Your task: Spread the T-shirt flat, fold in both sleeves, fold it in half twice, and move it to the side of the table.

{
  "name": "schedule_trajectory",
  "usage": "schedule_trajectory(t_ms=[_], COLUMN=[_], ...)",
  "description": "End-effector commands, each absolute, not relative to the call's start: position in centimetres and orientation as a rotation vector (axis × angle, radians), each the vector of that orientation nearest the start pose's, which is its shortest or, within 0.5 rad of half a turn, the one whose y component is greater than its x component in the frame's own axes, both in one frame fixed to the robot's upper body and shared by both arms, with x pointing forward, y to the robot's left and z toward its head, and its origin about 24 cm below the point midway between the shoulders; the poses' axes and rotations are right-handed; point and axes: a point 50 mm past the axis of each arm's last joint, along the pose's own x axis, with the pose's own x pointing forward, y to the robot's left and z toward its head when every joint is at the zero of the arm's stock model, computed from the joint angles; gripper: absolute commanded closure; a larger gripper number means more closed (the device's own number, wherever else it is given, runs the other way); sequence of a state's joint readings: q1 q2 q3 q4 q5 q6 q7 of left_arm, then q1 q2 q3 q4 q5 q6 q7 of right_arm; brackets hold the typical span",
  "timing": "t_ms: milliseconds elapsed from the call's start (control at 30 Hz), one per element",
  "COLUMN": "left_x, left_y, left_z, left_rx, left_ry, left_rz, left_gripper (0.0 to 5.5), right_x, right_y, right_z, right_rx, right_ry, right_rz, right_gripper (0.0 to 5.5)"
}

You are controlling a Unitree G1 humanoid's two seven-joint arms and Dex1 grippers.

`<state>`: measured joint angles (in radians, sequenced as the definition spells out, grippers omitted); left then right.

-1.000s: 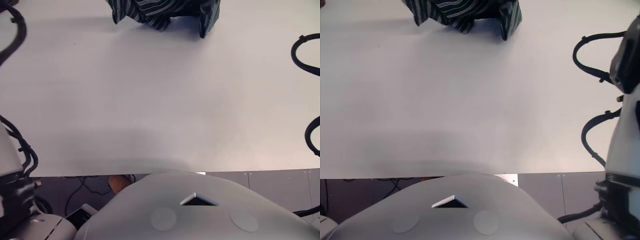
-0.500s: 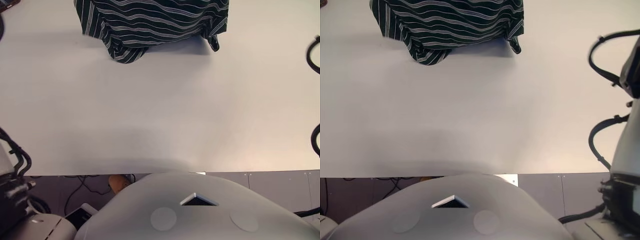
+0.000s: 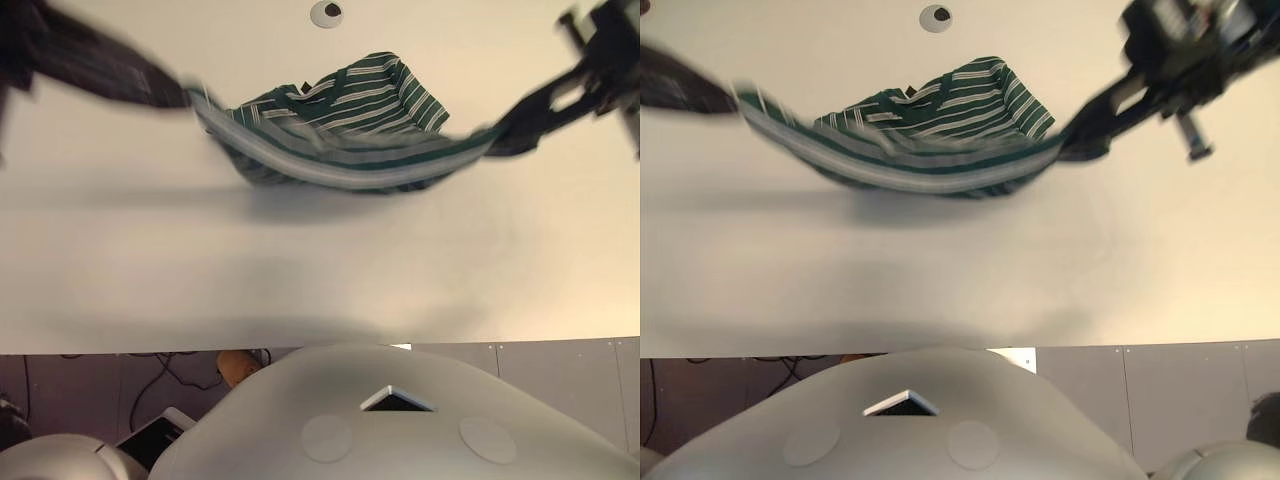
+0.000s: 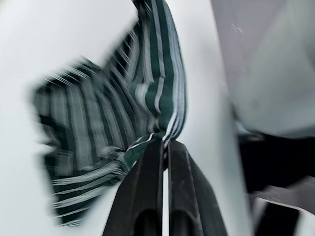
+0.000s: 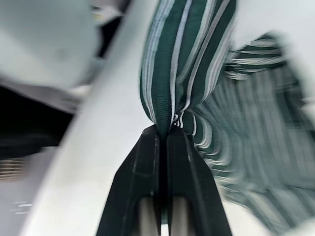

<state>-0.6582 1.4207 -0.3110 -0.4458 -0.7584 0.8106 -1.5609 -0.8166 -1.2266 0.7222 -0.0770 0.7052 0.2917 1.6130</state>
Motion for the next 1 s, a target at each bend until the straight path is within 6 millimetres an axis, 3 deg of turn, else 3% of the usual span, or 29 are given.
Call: schedule_trajectory(t_ms=[33, 133, 200, 367, 433, 500, 567, 633, 667, 733, 800, 900, 1000], left_x=[16.4, 14.7, 14.3, 13.9, 15.3, 18.6, 20.9, 23.8, 25.4, 27.7, 29.2, 31.7, 32.4], left_y=[20.3, 20.4, 20.3, 20.6, 20.6, 21.3, 22.3, 23.6, 24.1, 23.3, 21.7, 20.3, 20.1], left_z=[14.8, 10.5, 8.7, 7.9, 10.3, 15.2, 18.4, 18.8, 17.9, 14.9, 12.1, 8.3, 5.7], left_rx=[0.628, 0.712, 0.728, 0.692, 0.532, 0.310, 0.187, 0.154, 0.171, 0.219, 0.276, 0.335, 0.370], left_ry=[1.074, 1.074, 1.044, 1.036, 0.950, 0.722, 0.535, 0.451, 0.455, 0.484, 0.505, 0.538, 0.595], left_rz=[-1.597, -1.518, -1.462, -1.406, -1.391, -1.327, -1.245, -1.038, -0.915, -0.793, -0.774, -0.717, -0.689], left_gripper=[5.47, 5.47, 5.19, 4.42, 4.40, 4.40, 4.40, 4.40, 4.40, 4.40, 4.40, 4.40, 4.40], right_x=[22.6, 21.4, 21.1, 20.5, 21.2, 23.4, 25.8, 29.2, 31.1, 34.3, 35.5, 35.5, 34.6], right_y=[-19.5, -19.7, -19.5, -19.6, -19.8, -19.6, -19.2, -18.3, -17.7, -16.0, -14.1, -12.4, -12.6], right_z=[12.3, 9.2, 8.0, 7.4, 9.1, 12.5, 15.4, 16.9, 16.6, 14.2, 10.7, 5.8, 2.3], right_rx=[-0.577, -0.574, -0.543, -0.462, -0.409, -0.317, -0.216, -0.137, -0.125, -0.112, -0.174, -0.289, -0.486], right_ry=[0.830, 0.879, 0.882, 0.874, 0.813, 0.670, 0.509, 0.368, 0.333, 0.347, 0.415, 0.504, 0.581], right_rz=[1.951, 1.900, 1.857, 1.827, 1.835, 1.803, 1.729, 1.562, 1.445, 1.208, 1.083, 0.978, 0.938], right_gripper=[5.50, 5.50, 5.13, 4.29, 4.09, 4.09, 4.09, 4.09, 4.09, 4.42, 4.80, 5.26, 5.46])
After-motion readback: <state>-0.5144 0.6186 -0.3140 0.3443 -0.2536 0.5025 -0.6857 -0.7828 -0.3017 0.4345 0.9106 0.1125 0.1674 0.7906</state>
